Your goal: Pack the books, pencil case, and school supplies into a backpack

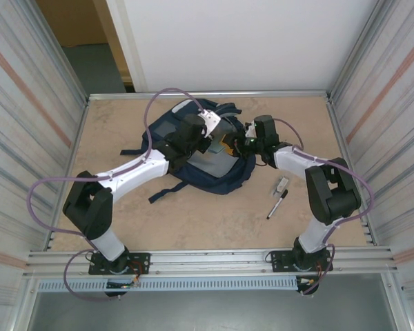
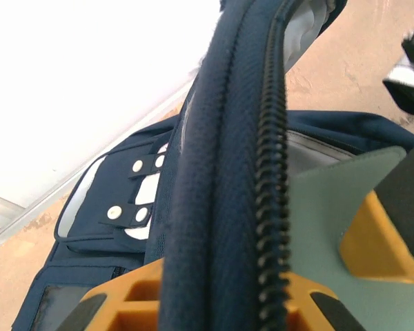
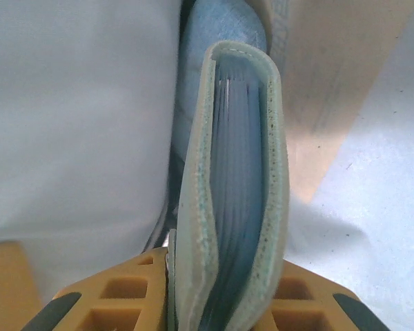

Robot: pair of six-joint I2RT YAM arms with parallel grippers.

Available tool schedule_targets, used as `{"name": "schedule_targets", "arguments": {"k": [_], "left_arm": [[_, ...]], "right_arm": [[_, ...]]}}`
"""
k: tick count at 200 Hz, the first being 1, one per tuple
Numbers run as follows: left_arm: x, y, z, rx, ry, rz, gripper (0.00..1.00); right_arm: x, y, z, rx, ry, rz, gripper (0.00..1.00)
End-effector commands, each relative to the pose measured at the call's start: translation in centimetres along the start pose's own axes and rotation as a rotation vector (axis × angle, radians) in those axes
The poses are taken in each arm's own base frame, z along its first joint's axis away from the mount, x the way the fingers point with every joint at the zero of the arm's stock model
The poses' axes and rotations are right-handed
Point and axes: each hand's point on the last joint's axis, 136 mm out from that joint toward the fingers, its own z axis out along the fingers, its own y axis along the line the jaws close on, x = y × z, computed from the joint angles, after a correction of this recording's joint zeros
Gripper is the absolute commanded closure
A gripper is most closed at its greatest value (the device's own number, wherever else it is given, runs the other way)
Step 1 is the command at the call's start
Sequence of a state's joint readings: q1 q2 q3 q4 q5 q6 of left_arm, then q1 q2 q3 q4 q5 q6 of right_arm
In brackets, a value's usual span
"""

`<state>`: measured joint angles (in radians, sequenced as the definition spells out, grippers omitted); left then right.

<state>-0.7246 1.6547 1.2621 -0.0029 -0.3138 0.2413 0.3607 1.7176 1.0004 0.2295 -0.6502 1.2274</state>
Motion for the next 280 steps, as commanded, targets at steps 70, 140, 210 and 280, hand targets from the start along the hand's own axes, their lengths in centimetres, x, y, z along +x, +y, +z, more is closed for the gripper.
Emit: {"name": "schedule_targets", "arguments": {"k": [70,140,210,280], "left_arm": [[-9.9,2.3,-5.5,0.035,-0.335,-0.148,1.00],[-11.3,0.9,-8.0,0.164,-0.446,-0.128,1.00],[-10.3,1.6,-8.2,0.127,-0.429,-0.143,1.00],[-4.8,5.5,-4.3,-0.026,-0.263,-0.324,0.98]], "right_arm": [[-0.2,1.2,5.8,-0.034,-0.114,0.016,0.92],[-2.1,2.2,11.1,-0.144,-0.155,-0.063,0.85],[-3.6,1.4,13.5,-0.147,-0.188,-0.016,0.74],[0.0,0.2,10.8,-0.023,-0.149,0.048,0.48]]}}
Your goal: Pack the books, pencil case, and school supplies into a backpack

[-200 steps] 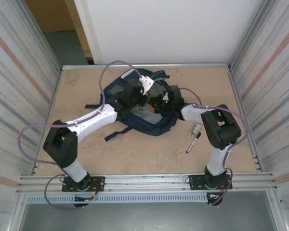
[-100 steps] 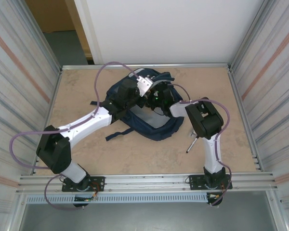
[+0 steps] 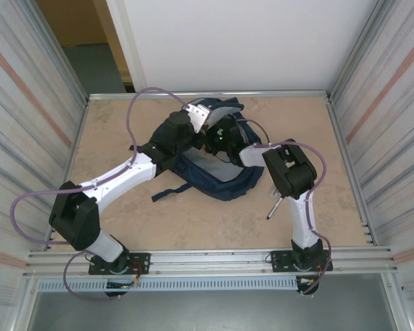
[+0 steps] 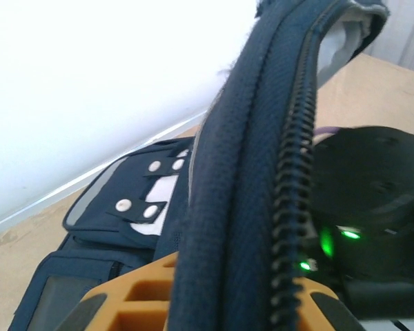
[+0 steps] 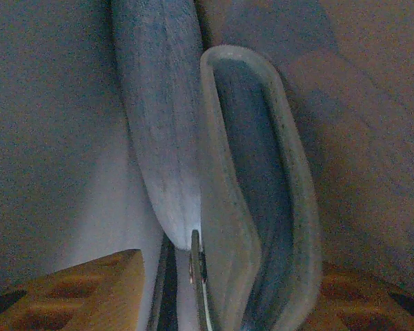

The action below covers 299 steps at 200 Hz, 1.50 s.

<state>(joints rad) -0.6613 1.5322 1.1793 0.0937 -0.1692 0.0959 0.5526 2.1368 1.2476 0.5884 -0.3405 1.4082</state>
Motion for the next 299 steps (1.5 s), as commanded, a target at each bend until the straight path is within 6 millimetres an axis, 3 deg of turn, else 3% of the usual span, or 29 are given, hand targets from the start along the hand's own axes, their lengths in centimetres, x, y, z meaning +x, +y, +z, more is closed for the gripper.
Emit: {"name": "schedule_targets", "arguments": {"k": [1,27,67,96,109,122,138,154,197,218,264,299], "left_arm": [[-3.4,2.6,-1.3,-0.084,-0.135,-0.112,0.98],[-2.6,2.9,-1.1,-0.094,-0.115,-0.105,0.98],[-1.7,4.3,-0.8,-0.109,-0.095,-0.157,0.98],[-1.3,4.1,-0.7,-0.089,-0.088,-0.191,0.98],[-1.5,3.8,-0.8,-0.065,-0.092,-0.205,0.98],[-1.6,3.5,-0.8,-0.046,-0.094,-0.226,0.98],[-1.8,3.2,-0.8,-0.030,-0.098,-0.242,0.98],[-2.2,3.0,-0.8,-0.008,-0.099,-0.251,0.98],[-2.8,2.4,-0.5,0.027,-0.100,-0.268,0.98],[-2.3,2.1,0.0,0.041,-0.086,-0.286,0.98],[-0.8,2.5,0.5,0.006,-0.060,-0.295,0.97],[0.2,3.1,1.0,-0.012,-0.042,-0.294,0.96]], "right_arm": [[1.7,-0.2,-2.2,0.066,0.013,0.028,0.48],[2.4,-1.4,-4.1,0.150,0.044,-0.020,0.43],[2.3,-0.9,-6.2,0.183,0.087,-0.074,0.42],[1.5,0.0,-7.2,0.186,0.053,-0.140,0.53],[1.4,0.4,-6.3,0.132,0.049,-0.128,0.60],[1.8,1.3,-4.7,0.049,0.062,-0.092,0.75],[1.8,1.9,-2.7,0.019,0.061,-0.089,0.85],[1.6,1.9,-1.0,0.009,0.034,-0.096,0.89],[0.2,1.3,1.0,0.006,-0.023,-0.083,0.89],[0.3,0.9,0.8,0.030,-0.015,-0.081,0.77],[0.5,0.9,-4.1,0.229,-0.016,-0.264,0.57],[0.4,0.6,-7.7,0.294,-0.001,-0.330,0.53]]}}
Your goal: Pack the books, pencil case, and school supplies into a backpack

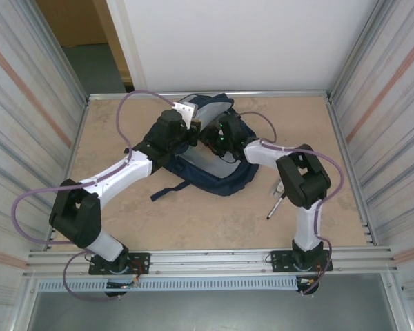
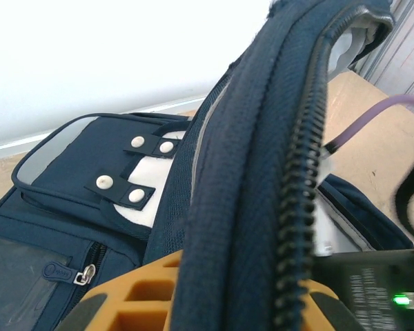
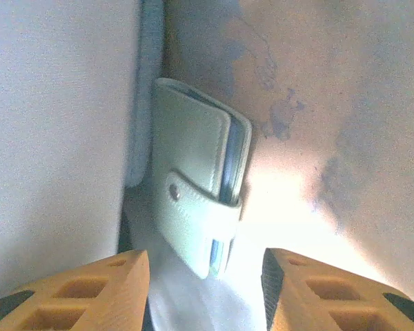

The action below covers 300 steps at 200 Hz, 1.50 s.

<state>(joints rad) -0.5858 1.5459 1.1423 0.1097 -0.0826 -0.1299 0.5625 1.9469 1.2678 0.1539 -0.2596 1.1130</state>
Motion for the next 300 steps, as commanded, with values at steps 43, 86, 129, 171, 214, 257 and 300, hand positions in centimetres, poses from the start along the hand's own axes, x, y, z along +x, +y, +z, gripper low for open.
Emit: {"name": "schedule_targets", "arguments": {"k": [43,86,129,171,214,257,300], "left_arm": [[-0.9,-2.7,-0.8,0.226,-0.040,-0.016,0.49],[3.4,-4.1,-4.8,0.339,0.082,-0.039,0.32],[6.6,-0.7,-8.0,0.207,0.215,-0.185,0.19],[12.0,8.0,-6.0,-0.069,0.373,-0.528,0.18],[14.9,9.8,-1.5,0.016,0.485,-0.850,0.27],[14.3,10.1,-0.2,0.006,0.470,-0.842,0.29],[16.2,10.5,0.0,-0.078,0.525,-0.806,0.43]], "right_arm": [[0.5,-1.7,-10.0,0.086,0.003,-0.215,0.48],[1.3,-7.0,-15.5,0.208,0.135,-0.304,0.45],[-0.4,-7.8,-20.2,0.316,0.077,-0.376,0.44],[0.1,-5.6,-19.6,0.336,0.092,-0.527,0.45],[5.5,-2.9,-15.2,0.389,0.219,-0.802,0.42],[7.3,-4.4,-14.0,0.406,0.258,-0.798,0.42],[7.1,-6.6,-12.9,0.437,0.251,-0.769,0.41]]}}
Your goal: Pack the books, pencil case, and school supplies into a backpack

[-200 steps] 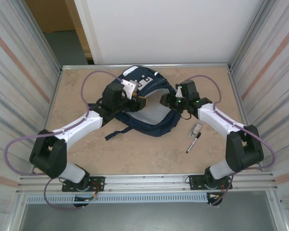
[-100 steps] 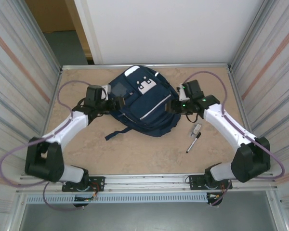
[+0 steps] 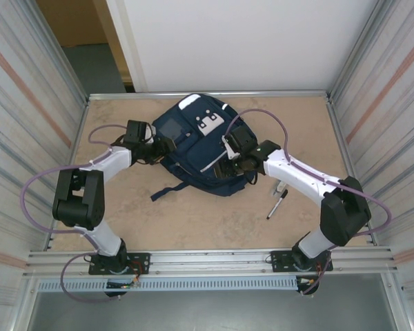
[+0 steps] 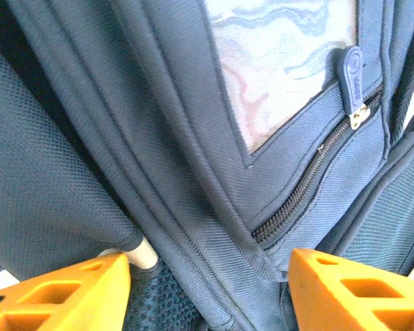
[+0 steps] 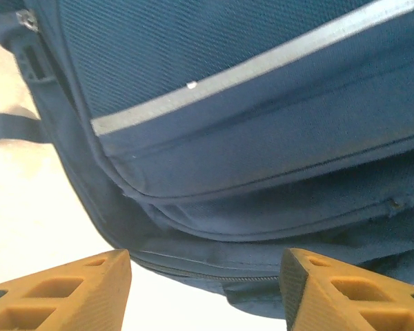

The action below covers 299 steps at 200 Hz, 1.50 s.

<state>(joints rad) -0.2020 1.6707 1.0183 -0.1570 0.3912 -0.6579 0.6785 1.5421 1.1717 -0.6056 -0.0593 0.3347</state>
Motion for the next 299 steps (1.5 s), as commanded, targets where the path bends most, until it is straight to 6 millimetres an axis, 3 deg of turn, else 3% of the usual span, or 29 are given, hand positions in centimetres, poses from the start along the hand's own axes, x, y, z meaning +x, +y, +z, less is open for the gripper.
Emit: {"name": "schedule_targets", "arguments": {"k": [1,27,45,76,111,143,174,194,205,234,263,280,299], "left_arm": [[0.2,0.4,0.8,-0.047,0.009,0.005,0.44],[0.9,1.6,1.9,-0.092,0.028,-0.019,0.54],[1.5,1.3,2.0,-0.088,0.038,-0.022,0.72],[3.4,1.8,0.5,-0.143,0.036,-0.007,0.77],[8.5,2.8,0.4,-0.137,0.119,-0.057,0.81],[13.4,1.1,0.2,-0.107,0.161,-0.042,0.80],[15.3,-2.6,-1.1,-0.014,0.171,-0.012,0.76],[13.8,-4.3,-2.9,0.030,0.130,0.000,0.68],[11.6,-4.4,-4.1,0.025,0.066,0.006,0.60],[5.0,-2.8,-5.8,-0.013,-0.079,-0.047,0.57],[0.8,-2.5,-4.9,-0.052,-0.126,-0.014,0.53],[-0.5,-2.5,-3.3,-0.048,-0.123,-0.018,0.44],[-1.3,-2.4,-0.9,-0.016,-0.089,-0.066,0.41]], "right_arm": [[0.2,-1.2,1.2,0.036,-0.006,0.017,0.41],[0.3,-2.1,3.2,0.042,0.011,0.087,0.42],[0.5,-2.5,4.4,0.045,0.013,0.112,0.42],[-0.9,-3.5,6.6,0.015,0.000,0.132,0.42],[-4.5,-4.8,8.5,-0.062,-0.043,0.129,0.42],[-8.3,-6.3,9.0,-0.113,-0.091,0.159,0.43],[-11.0,-6.7,5.9,-0.080,-0.191,0.135,0.43],[-11.3,-6.4,3.3,-0.053,-0.241,0.119,0.43],[-10.9,-5.9,2.4,-0.049,-0.251,0.106,0.42],[-8.6,-4.3,1.1,-0.011,-0.244,0.055,0.42],[-6.4,-2.7,0.5,0.026,-0.232,-0.003,0.41],[-5.6,-2.2,0.4,0.035,-0.220,-0.019,0.41],[-5.1,-1.5,0.7,0.033,-0.205,-0.034,0.41]]}}
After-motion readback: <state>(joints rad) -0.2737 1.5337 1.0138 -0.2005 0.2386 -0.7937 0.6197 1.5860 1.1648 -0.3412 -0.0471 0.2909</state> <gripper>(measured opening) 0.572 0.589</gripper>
